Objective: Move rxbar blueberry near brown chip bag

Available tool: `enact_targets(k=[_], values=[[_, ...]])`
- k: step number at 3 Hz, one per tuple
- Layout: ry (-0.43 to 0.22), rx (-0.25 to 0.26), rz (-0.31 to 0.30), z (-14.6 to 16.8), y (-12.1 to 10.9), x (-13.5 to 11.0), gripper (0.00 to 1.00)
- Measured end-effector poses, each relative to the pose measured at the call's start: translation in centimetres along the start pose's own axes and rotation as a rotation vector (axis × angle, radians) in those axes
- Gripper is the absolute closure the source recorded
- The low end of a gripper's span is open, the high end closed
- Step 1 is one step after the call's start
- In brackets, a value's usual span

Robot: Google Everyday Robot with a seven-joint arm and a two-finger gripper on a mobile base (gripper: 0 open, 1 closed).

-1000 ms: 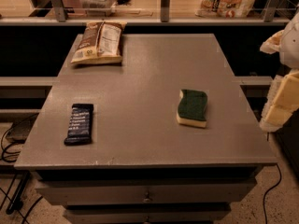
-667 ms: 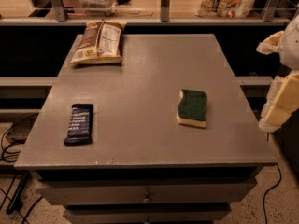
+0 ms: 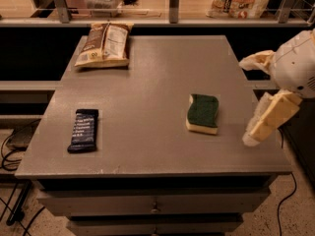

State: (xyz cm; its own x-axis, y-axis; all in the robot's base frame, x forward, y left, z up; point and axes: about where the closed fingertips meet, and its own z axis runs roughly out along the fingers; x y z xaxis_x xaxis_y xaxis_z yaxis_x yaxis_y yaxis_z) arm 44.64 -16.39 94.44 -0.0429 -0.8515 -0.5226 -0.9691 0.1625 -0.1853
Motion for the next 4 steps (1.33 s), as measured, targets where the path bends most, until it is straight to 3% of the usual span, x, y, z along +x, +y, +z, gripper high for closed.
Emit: enact_targets(k=[1, 2, 4], values=[[-0.158, -0.011, -0.024, 3.1, 0.2, -4.2, 0.00], [-0.156, -0.012, -0.025, 3.1, 0.2, -4.2, 0.00], [-0.219, -0.040, -0.100, 7.4, 0.3, -8.1, 0.00]])
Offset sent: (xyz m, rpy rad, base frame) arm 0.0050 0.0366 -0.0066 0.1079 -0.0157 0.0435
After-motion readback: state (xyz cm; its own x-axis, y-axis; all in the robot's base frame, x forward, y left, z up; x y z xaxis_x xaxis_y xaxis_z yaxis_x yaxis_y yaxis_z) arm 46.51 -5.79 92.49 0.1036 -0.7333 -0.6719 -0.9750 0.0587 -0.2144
